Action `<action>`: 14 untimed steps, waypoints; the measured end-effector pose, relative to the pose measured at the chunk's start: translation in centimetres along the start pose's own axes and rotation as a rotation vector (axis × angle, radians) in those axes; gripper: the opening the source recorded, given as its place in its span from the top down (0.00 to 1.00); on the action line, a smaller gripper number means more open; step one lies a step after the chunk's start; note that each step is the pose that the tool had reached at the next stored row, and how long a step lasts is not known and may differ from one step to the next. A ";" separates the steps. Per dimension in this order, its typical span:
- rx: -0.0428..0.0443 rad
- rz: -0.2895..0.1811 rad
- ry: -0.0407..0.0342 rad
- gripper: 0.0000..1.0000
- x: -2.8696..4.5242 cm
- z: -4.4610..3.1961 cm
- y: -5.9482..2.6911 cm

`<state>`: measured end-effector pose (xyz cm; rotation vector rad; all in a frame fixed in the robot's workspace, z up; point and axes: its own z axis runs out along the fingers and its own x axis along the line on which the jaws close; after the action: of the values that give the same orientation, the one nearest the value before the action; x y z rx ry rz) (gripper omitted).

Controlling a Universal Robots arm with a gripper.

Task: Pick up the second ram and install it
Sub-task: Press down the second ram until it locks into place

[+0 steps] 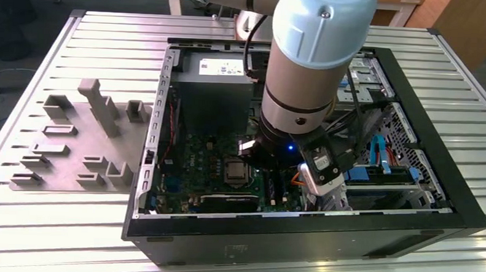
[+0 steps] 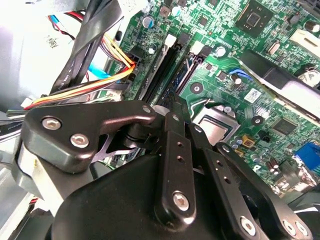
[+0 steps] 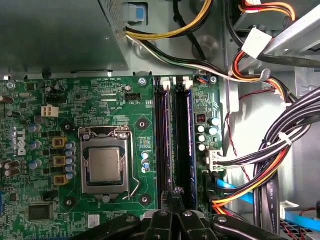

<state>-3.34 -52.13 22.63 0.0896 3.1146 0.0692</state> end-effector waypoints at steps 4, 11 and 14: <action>0.0000 0.000 0.0000 0.89 0.00 0.02 0.00; 0.0004 0.000 0.0001 0.89 0.01 0.55 -0.03; -0.0001 0.000 0.0000 0.89 0.01 0.57 -0.02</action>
<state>-3.33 -52.13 22.06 0.0896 3.1146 0.0693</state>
